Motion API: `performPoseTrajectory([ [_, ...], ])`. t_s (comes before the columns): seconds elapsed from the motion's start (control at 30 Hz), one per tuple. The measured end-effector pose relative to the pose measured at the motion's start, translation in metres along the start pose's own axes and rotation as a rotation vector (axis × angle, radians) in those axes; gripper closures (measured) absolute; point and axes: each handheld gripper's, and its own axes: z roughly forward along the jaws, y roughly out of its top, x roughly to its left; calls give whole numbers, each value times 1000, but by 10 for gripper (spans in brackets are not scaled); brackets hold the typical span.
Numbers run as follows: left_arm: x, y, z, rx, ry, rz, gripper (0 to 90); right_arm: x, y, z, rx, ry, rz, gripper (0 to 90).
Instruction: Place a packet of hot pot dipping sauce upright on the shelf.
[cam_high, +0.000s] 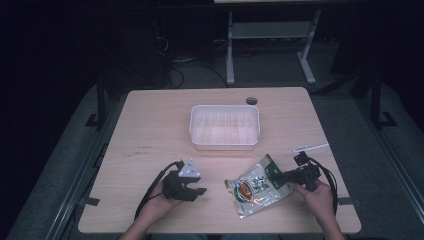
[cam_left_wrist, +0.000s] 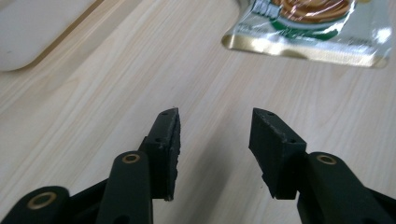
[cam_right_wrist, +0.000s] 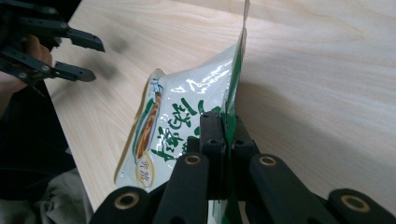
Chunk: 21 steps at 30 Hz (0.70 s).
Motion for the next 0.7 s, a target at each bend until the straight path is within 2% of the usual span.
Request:
performPoseTrajectory([
  [0.1,5,-7,-2,0,10,-13,458,2,-1,-2,-14,12,0,881],
  [0.2,7,-13,-1,13,10,-15,441,3,0,-3,-19,18,-5,881],
  [0.37,12,-14,-1,-11,3,-30,404,6,0,-5,-29,35,-14,883],
  [0.5,13,-16,-2,-11,4,-32,398,12,0,-9,-71,78,-19,887],
  [0.57,14,-17,-3,-16,7,-33,398,17,0,-13,-99,123,0,890],
  [0.7,20,-17,-8,-37,14,-43,398,24,3,-15,-88,102,-11,890],
])
